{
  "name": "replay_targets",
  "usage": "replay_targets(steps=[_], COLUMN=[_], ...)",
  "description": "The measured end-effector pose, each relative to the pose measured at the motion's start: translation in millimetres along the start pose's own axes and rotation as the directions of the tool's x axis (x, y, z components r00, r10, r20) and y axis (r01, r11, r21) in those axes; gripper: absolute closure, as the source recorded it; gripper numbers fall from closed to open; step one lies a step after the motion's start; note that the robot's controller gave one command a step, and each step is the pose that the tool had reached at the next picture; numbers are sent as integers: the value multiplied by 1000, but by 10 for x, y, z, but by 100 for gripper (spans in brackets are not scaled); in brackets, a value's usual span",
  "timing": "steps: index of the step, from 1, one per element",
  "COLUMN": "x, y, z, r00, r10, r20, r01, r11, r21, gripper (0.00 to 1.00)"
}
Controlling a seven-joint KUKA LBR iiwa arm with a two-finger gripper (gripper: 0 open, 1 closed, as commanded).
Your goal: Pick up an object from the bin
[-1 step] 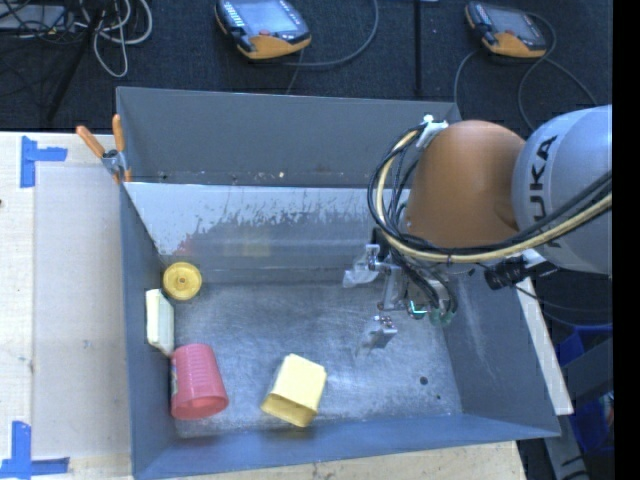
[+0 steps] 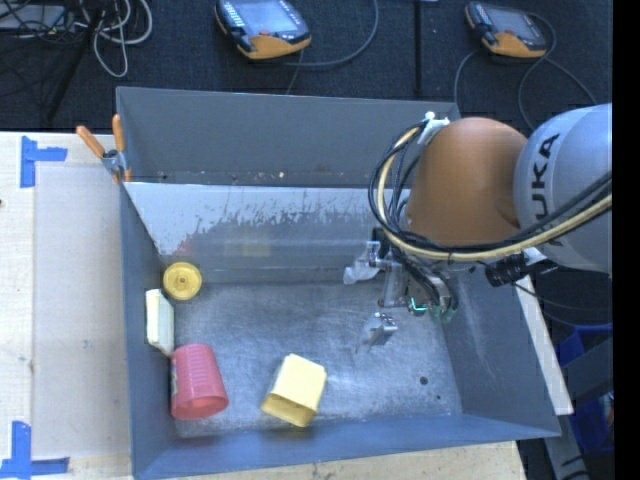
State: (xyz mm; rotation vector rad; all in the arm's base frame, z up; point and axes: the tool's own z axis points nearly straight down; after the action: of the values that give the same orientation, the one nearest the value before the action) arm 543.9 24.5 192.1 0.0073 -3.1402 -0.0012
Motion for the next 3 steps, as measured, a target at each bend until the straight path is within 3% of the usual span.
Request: replay_targets(steps=[1,2,3], x=[-141,-122,-149], y=[209,423,504], z=[405,1024,1093], r00=[1000,997,987], r10=[-26,-72,-158], r20=[9,4,19], r01=[26,72,158], r11=[1000,997,987], r21=[1,1,2], gripper=[0,0,0])
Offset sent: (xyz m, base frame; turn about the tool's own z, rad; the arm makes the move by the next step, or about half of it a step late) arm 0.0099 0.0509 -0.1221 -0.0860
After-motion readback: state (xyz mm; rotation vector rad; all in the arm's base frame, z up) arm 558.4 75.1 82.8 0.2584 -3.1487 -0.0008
